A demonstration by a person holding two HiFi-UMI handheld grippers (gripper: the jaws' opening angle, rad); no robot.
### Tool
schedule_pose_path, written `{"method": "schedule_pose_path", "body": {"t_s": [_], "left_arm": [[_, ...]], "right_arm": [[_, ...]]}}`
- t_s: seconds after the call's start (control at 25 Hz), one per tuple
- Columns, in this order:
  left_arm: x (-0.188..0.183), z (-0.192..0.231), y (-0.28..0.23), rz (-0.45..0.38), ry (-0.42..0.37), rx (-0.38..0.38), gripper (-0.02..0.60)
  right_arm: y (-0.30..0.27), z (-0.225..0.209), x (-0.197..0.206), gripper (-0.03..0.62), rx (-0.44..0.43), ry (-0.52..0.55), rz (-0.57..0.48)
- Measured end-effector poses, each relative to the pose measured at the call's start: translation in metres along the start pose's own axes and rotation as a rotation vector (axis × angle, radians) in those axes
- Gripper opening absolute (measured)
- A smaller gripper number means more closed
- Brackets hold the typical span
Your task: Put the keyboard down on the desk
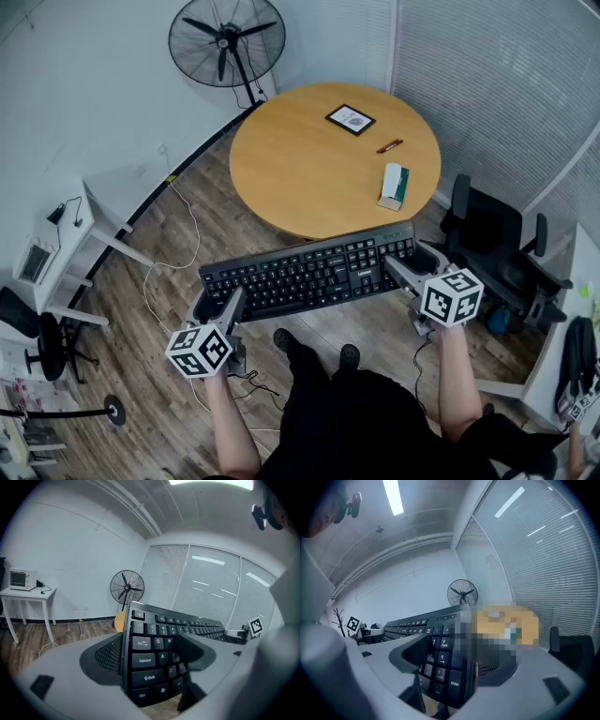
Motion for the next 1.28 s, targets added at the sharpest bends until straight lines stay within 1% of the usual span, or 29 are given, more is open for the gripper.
{"method": "schedule_pose_path", "body": {"t_s": [0.32, 0.56, 0.92, 1.0, 1.12, 1.28], "left_arm": [[-0.006, 0.002, -0.003, -0.011, -0.003, 0.008, 0.347], [0.001, 0.005, -0.004, -0.014, 0.013, 0.007, 0.345], [0.016, 0.011, -0.01, -0.001, 0.031, -0.01, 0.345], [0.005, 0.023, -0.018, -0.002, 0.027, -0.004, 0.345], [-0.02, 0.056, -0.036, 0.003, 0.029, 0.003, 0.345], [-0.042, 0.088, -0.055, 0.003, 0.028, 0.014, 0.345]], "right_arm": [[-0.002, 0.002, -0.006, 0.313, -0.004, 0.018, -0.01], [-0.005, 0.001, -0.005, 0.316, 0.002, 0.016, -0.008], [-0.017, -0.007, 0.005, 0.314, -0.014, -0.002, 0.033], [-0.032, -0.002, 0.0, 0.314, -0.011, -0.007, 0.033], [-0.07, 0.009, -0.015, 0.31, -0.002, -0.015, 0.042], [-0.107, 0.02, -0.027, 0.309, 0.006, -0.018, 0.039]]}}
Point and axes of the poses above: the fingertips, and each gripper's own axes: y backward along the fingers, z to its left, x out of its underside, the point moved 7 cm from there along y, backward along the fingers, and after that the axes turned 6 degrees about y, right-handed, at the moved point
